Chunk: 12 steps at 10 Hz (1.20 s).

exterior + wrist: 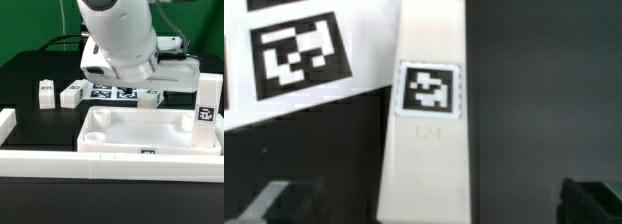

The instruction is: Assemble desk

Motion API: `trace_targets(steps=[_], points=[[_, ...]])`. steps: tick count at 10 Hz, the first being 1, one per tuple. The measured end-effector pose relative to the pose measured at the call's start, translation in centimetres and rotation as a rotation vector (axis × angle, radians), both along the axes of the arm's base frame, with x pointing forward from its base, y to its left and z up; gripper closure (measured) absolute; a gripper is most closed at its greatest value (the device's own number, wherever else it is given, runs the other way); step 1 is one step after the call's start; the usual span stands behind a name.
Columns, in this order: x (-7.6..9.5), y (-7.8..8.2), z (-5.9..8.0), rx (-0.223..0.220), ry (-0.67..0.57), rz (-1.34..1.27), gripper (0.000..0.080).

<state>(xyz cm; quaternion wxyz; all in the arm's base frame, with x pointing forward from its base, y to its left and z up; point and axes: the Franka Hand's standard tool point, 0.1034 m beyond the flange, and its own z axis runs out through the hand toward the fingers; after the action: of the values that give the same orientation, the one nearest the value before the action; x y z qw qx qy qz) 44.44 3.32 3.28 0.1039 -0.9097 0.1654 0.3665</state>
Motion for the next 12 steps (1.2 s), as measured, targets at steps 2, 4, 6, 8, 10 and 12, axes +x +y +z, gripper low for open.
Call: trace_targets(steps=[2, 4, 6, 8, 10, 12], points=[[-1.1, 0.0, -0.6, 0.044, 0.125, 0.009, 0.0151], [-1.7, -0.1, -0.8, 0.102, 0.280, 0.022, 0.0151], [-1.7, -0.1, -1.5, 0.126, 0.345, 0.029, 0.0151], [-1.4, -0.1, -1.6, 0.121, 0.331, 0.030, 0.0151], [-1.4, 0.0, -1.8, 0.119, 0.328, 0.032, 0.0151], [-1.4, 0.0, -1.8, 0.119, 0.328, 0.033, 0.0173]])
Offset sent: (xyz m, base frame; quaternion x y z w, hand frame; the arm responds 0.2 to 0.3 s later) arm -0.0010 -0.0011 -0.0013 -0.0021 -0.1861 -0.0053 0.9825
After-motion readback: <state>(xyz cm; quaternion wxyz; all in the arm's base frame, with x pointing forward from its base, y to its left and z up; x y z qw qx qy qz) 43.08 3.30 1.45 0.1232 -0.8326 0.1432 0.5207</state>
